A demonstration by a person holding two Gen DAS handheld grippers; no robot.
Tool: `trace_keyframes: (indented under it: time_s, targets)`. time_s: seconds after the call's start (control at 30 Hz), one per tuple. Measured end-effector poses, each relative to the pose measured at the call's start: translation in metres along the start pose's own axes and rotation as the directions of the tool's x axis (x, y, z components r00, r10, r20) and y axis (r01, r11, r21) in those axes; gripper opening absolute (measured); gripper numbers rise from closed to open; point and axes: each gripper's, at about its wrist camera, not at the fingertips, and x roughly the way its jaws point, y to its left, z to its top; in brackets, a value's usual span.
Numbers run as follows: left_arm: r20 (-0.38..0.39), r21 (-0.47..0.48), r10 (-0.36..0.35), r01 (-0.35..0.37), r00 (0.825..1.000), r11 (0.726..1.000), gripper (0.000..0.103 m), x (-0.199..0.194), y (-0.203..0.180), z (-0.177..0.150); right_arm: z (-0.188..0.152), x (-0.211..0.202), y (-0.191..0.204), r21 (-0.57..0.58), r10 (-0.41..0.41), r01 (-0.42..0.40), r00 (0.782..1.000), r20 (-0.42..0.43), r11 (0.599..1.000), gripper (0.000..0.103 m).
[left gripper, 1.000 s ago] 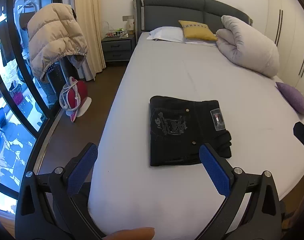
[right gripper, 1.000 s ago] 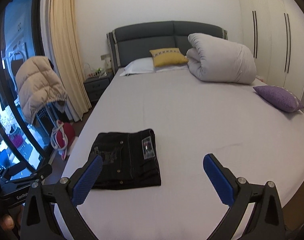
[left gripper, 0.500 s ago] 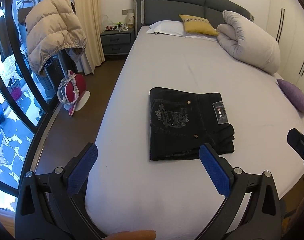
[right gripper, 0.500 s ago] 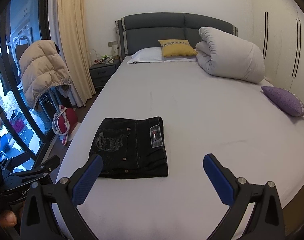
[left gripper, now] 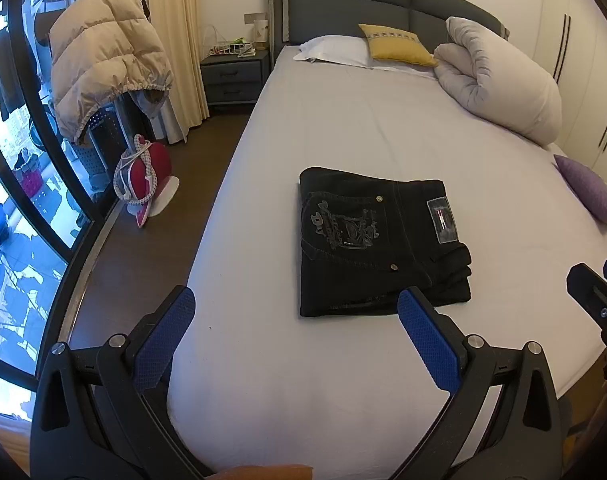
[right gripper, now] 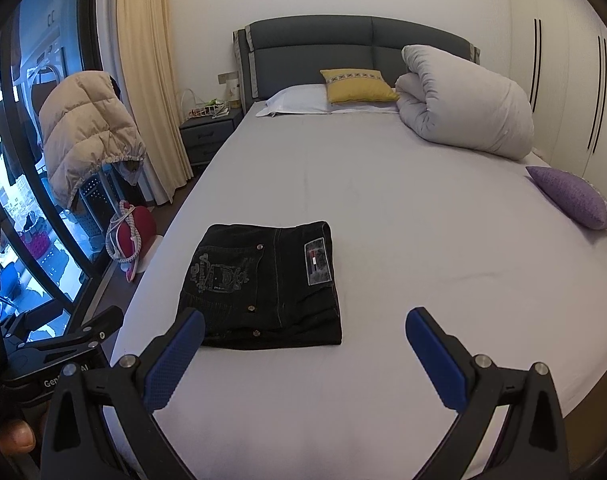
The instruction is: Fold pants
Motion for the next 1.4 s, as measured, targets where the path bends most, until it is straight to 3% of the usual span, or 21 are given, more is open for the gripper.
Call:
trace_keyframes:
  time_s: [1.4]
  targets:
    - [-0.014,0.005,-0.012,0.012,1.000,1.000,0.103,0.006,-0.003,-0.002,-0.010,0.004,-0.002,-0.002,0.001,-0.001,1.000,-0.024,1.000,0.103]
